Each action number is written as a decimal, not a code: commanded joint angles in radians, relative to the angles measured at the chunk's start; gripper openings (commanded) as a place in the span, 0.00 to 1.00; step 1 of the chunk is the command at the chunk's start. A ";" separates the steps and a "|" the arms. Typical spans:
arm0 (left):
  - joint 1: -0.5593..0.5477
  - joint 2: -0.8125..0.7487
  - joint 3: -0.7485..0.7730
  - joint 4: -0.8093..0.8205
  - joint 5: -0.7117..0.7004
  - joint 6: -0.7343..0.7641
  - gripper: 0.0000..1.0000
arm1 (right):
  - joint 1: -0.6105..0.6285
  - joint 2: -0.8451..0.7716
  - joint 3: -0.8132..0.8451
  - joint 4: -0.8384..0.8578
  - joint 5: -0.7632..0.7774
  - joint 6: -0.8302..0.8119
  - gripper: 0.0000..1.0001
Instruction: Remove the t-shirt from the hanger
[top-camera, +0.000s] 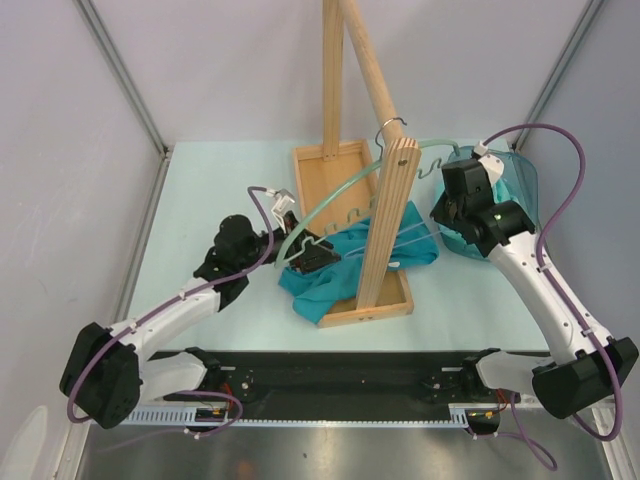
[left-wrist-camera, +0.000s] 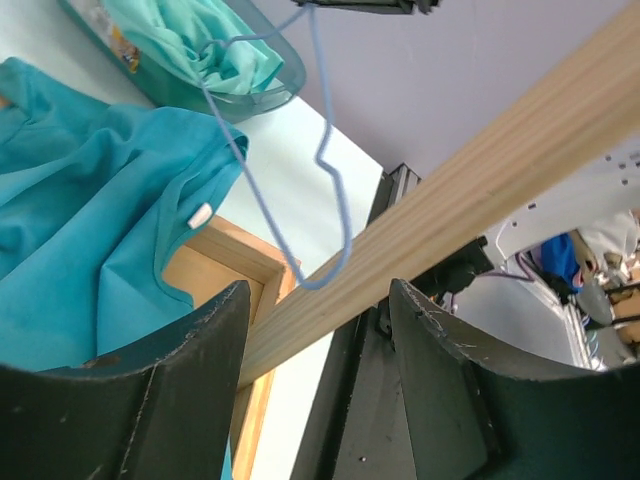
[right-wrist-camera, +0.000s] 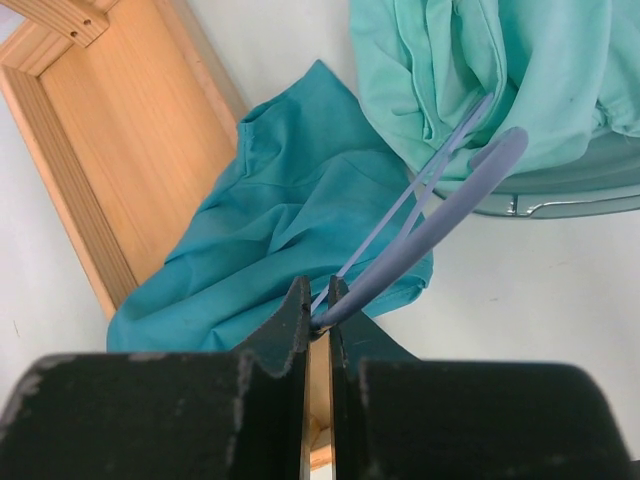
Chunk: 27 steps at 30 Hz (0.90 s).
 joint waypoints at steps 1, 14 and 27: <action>-0.035 -0.002 -0.033 0.159 0.028 0.064 0.63 | 0.023 -0.003 -0.016 0.004 -0.016 0.072 0.00; -0.118 0.030 -0.010 0.122 -0.067 0.182 0.58 | 0.016 -0.035 -0.044 0.022 -0.071 0.054 0.00; -0.186 0.128 0.063 0.099 -0.192 0.181 0.39 | 0.002 -0.038 -0.078 0.051 -0.128 0.046 0.02</action>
